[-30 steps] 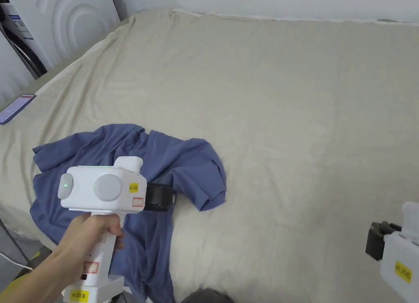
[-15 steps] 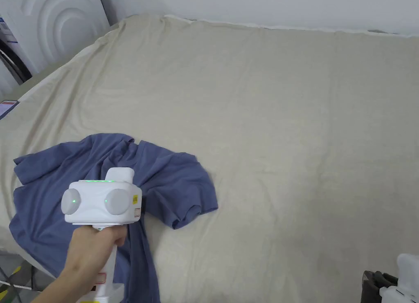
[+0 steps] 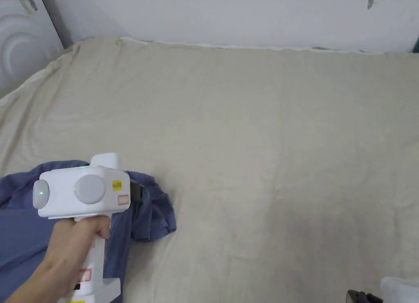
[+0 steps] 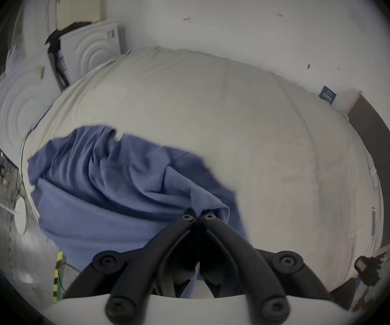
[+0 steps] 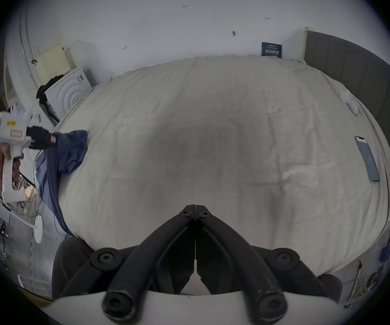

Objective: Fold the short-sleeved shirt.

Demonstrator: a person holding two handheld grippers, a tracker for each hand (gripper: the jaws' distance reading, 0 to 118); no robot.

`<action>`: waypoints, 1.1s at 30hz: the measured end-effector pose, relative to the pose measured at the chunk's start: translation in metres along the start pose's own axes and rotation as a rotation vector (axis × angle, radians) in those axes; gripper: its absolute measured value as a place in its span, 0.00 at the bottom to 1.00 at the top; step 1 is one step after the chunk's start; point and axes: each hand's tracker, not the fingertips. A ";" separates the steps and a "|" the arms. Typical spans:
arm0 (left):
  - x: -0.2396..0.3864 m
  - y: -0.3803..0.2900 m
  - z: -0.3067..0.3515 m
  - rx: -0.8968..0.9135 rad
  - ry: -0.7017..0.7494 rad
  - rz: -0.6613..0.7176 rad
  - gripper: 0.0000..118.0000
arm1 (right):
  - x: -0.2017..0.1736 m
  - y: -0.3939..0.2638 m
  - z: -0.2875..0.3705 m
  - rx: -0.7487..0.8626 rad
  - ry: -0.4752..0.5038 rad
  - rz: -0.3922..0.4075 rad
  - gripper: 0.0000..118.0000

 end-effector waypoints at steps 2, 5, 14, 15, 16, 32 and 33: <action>0.034 0.017 0.000 0.040 -0.025 -0.046 0.00 | 0.009 0.001 0.007 0.016 -0.014 -0.027 0.00; 0.099 0.035 -0.001 0.051 -0.149 -0.108 0.00 | 0.025 0.000 0.016 0.036 -0.030 -0.061 0.00; 0.391 0.017 -0.027 -0.035 -0.463 -0.414 0.00 | 0.086 0.001 0.032 0.073 -0.126 -0.184 0.00; 0.422 0.007 -0.029 -0.054 -0.503 -0.442 0.00 | 0.093 0.000 0.034 0.079 -0.143 -0.192 0.00; 0.451 -0.003 -0.033 -0.073 -0.556 -0.454 0.00 | 0.099 -0.001 0.036 0.084 -0.170 -0.204 0.00; 0.524 -0.075 -0.096 -0.273 -0.603 -0.478 0.44 | 0.135 -0.013 0.028 0.058 -0.212 -0.294 0.00; 0.520 -0.072 -0.088 -0.272 -0.620 -0.497 0.72 | 0.134 -0.013 0.028 0.052 -0.210 -0.293 0.00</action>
